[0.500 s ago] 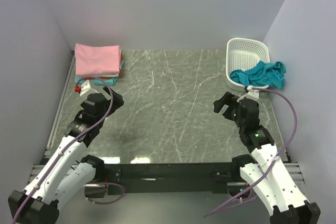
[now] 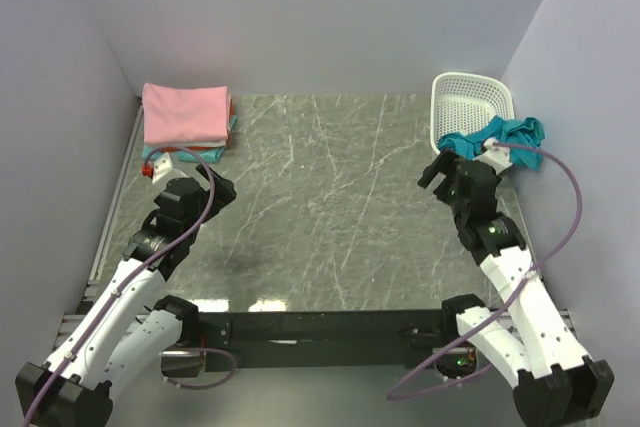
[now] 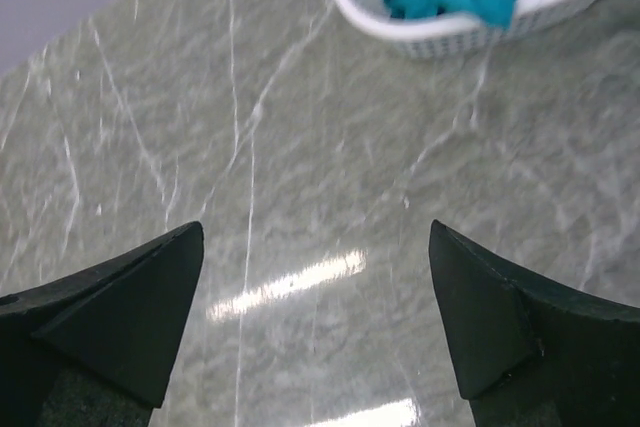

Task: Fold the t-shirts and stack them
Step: Grab the tshirt from the pile

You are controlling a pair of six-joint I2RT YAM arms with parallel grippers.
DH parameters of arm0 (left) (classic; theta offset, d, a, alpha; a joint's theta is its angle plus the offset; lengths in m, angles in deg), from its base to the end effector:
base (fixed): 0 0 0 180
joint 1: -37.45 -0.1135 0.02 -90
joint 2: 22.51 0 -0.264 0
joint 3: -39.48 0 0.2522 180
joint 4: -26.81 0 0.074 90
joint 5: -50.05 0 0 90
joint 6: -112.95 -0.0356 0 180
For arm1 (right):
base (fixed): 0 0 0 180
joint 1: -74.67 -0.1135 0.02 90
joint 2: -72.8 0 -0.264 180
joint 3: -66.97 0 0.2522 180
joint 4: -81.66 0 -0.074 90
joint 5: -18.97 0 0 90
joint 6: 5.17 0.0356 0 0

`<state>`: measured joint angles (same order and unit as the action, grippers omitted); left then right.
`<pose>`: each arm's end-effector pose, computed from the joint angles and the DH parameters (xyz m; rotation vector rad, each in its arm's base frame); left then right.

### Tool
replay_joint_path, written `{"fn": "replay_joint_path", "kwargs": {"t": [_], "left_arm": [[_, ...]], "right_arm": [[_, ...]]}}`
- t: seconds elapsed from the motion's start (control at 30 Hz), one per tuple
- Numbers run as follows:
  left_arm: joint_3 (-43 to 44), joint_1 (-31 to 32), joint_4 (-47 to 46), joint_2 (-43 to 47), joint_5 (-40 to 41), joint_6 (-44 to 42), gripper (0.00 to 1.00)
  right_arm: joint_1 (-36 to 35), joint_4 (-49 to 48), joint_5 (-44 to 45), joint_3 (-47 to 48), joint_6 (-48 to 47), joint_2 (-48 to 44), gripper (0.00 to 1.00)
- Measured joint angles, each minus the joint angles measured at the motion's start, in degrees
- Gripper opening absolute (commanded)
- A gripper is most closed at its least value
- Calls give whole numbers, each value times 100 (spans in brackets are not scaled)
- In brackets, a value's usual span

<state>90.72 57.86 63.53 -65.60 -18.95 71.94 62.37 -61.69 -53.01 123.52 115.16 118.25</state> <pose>0.1647 -0.0477 0.2783 -0.7221 1.9238 -0.3796 0.1778 0.0275 0.3037 0.5075 1.9315 0.1618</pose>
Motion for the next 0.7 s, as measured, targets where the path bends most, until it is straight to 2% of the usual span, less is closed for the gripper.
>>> {"fn": "replay_joint_path", "kwargs": {"t": [0.17,0.43,0.7], "left_arm": [[-74,0,-125,-39,-140,-24,99],[-94,0,-197,-155,-151,-4,99],[-94,0,-216,-319,-164,0,100]], "right_arm": [[568,210,205,1139,-66,1029,100],[2103,459,-372,3005,-227,3300,100],[2382,887,-177,4675,-450,5320,99]]}}
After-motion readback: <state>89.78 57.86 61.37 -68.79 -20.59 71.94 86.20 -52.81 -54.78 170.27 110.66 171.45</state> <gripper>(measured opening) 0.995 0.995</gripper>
